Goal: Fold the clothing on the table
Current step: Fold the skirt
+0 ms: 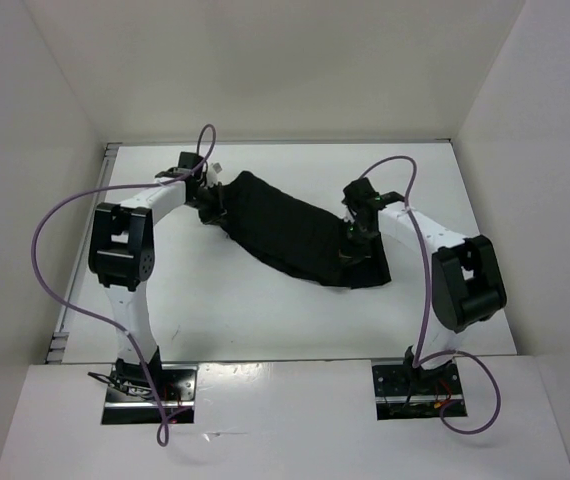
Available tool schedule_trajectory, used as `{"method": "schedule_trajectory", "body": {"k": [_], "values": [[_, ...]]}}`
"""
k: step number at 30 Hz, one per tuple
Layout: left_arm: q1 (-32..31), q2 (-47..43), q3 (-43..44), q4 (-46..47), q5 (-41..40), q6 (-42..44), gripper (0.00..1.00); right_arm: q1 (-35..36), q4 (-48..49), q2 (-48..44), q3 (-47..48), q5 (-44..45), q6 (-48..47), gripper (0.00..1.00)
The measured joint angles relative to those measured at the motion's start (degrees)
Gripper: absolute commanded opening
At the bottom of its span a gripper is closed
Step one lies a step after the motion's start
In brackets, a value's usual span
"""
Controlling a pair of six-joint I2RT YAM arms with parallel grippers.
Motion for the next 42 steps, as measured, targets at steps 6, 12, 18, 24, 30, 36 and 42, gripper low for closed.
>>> {"method": "schedule_trajectory", "body": {"k": [6,12,18,24,30,36,42], "values": [[-1.0,4.7,9.7,-0.6,-1.9,0.0,0.1,5.0,0.5,5.4,-0.6,0.5,1.4,0.26],[-0.4,5.7,16.6,-0.4,-6.0,0.1,0.61,6.8,-5.6,7.5,-0.1,5.3,2.3,0.51],[0.1,1.4,19.0,-0.9,-9.9,0.0,0.7,7.4,-14.3,2.1,11.7,12.9,5.2,0.6],[-0.7,2.6,33.0,-2.3,-6.0,1.8,0.3,7.4,-14.4,-3.1,19.5,18.7,6.4,0.66],[-3.3,13.4,47.7,-2.4,-3.8,3.8,0.03,4.9,-13.8,1.0,17.5,21.5,6.7,0.74],[-4.8,23.1,48.2,-2.1,-3.8,3.5,0.03,-2.7,-9.2,1.4,13.4,19.1,6.8,0.76],[-4.6,29.8,51.2,-2.8,-4.3,3.3,0.03,-6.8,-4.5,3.1,11.5,16.5,6.5,0.78]]}}
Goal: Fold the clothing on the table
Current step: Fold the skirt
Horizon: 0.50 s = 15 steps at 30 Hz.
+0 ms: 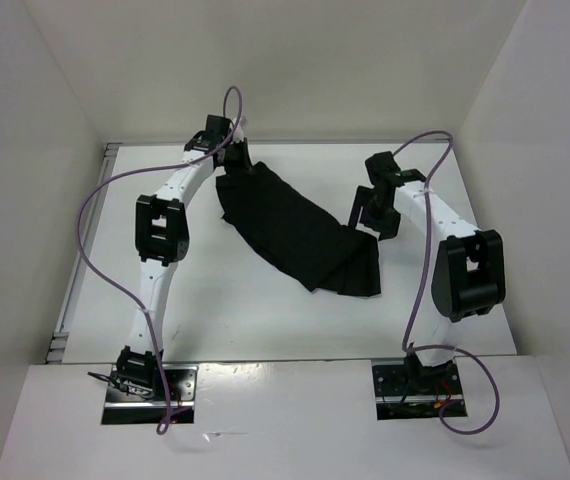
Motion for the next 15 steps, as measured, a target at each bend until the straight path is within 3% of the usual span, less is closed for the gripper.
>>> {"method": "schedule_trajectory", "body": {"k": [7,15], "values": [[0.2,1.0,0.5,0.1,0.3,-0.2,0.03,-0.4,6.4,6.6,-4.0,-7.0,-1.2,0.78],[0.9,1.0,-4.2,3.1,1.8,-0.6,0.03,-0.4,7.8,9.8,-7.6,-7.1,-1.4,0.75]]}}
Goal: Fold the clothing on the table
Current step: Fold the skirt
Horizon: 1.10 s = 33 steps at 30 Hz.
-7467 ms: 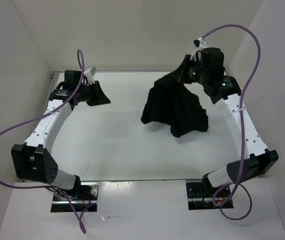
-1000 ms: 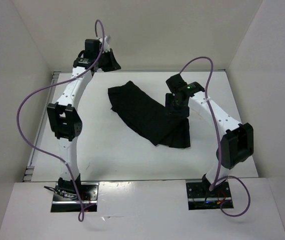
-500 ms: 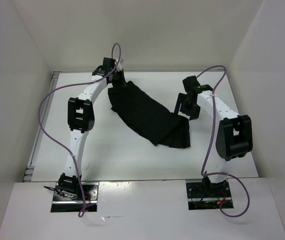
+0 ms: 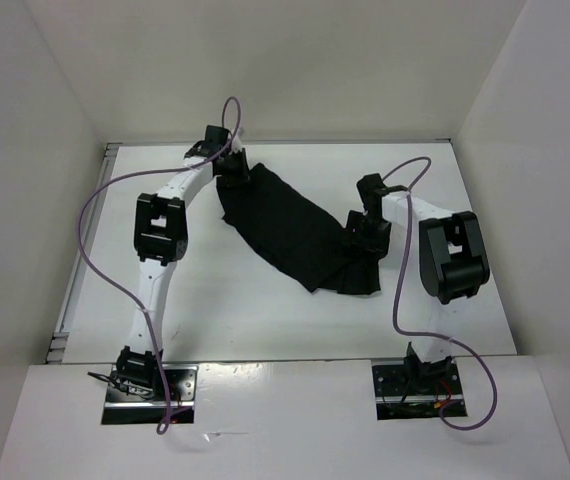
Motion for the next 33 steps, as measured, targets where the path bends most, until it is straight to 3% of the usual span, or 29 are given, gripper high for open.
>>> {"method": "schedule_trajectory", "body": {"k": [5,15,17,19,20,33], "values": [[0.4,-4.5,-14.0,8.3,2.4,-2.7,0.03,-0.8,-0.8,3.3,4.3,2.2,1.2,0.72],[-0.7,-18.7,-38.4,15.8,0.9,-6.9,0.03,-6.1,0.6,14.4,21.8,2.9,0.1,0.72],[-1.5,-21.1,-41.9,15.8,0.3,-7.1,0.03,-6.3,1.7,14.8,23.3,2.7,-0.9,0.78],[-2.3,-22.3,-43.3,15.2,-0.2,-7.1,0.03,-6.3,1.9,14.1,24.0,2.6,-2.0,0.82],[-2.6,-22.4,-43.3,14.9,-0.5,-7.1,0.03,-6.6,1.8,13.4,24.1,2.5,-3.0,0.98],[-2.9,-22.8,-40.7,9.9,-4.1,-6.8,0.03,-15.8,3.3,3.6,17.7,-1.4,-10.4,0.99]]}}
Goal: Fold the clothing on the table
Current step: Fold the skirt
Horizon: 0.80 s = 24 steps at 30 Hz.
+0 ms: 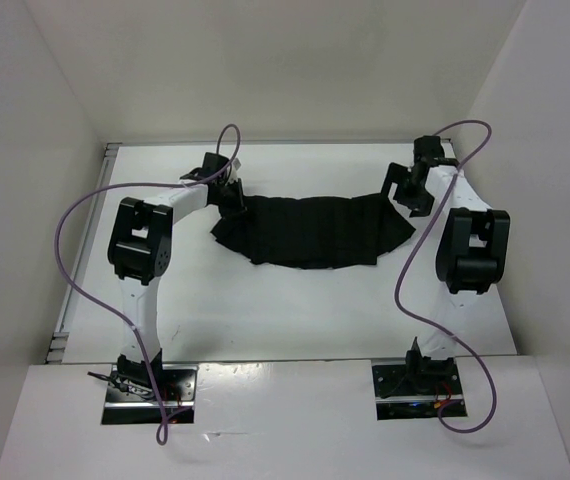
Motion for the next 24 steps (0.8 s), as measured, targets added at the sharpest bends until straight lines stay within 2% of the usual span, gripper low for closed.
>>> {"method": "schedule_trajectory", "body": {"k": [7,13,24], "values": [[1.8,0.0,0.9,-2.3,-0.9,1.2,0.03,-0.7,1.4,0.6,-0.7,-2.0,-5.1,0.98],[3.5,0.0,1.0,-2.7,-0.8,1.5,0.03,-0.7,3.0,5.3,-0.6,-4.4,-9.7,0.97],[5.0,1.0,2.3,-3.5,0.2,1.7,0.03,-0.2,5.6,8.1,-0.8,-15.0,-14.1,0.97]]}}
